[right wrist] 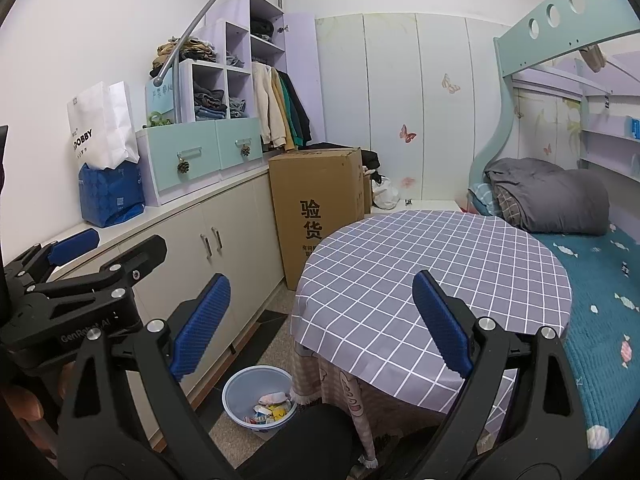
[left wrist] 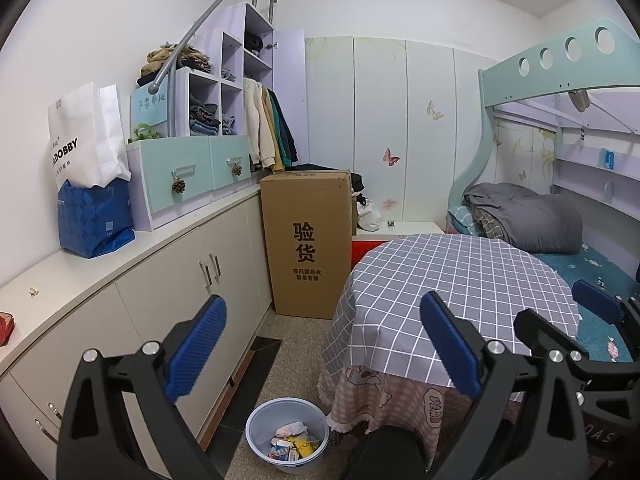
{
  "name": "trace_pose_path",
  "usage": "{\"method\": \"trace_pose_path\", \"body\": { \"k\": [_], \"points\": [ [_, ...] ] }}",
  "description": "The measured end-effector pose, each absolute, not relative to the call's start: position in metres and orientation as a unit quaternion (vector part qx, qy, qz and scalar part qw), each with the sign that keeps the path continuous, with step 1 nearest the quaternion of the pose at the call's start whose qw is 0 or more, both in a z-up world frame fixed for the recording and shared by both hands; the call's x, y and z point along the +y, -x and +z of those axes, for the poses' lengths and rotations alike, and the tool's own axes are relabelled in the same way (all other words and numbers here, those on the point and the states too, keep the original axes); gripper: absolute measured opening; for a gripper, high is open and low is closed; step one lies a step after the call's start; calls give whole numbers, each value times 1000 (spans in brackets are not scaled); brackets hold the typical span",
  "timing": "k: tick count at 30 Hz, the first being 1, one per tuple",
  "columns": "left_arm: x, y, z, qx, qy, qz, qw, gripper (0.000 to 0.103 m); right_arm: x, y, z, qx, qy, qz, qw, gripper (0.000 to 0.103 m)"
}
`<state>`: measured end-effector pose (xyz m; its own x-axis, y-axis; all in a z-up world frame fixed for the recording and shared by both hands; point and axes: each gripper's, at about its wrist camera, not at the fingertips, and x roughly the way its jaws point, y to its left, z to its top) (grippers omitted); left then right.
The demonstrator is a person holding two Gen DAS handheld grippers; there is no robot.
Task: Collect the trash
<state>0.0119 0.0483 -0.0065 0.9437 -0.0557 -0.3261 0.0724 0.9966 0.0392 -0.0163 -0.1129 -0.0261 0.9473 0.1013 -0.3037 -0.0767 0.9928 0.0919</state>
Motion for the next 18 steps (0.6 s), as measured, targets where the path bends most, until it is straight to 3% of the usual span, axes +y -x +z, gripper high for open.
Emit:
{"method": "trace_pose_path", "body": {
  "k": [18],
  "points": [
    [43,-13,-5,167,-34,-28,985,95,-116,14,-29,157,-43,42,986,91]
  ]
}}
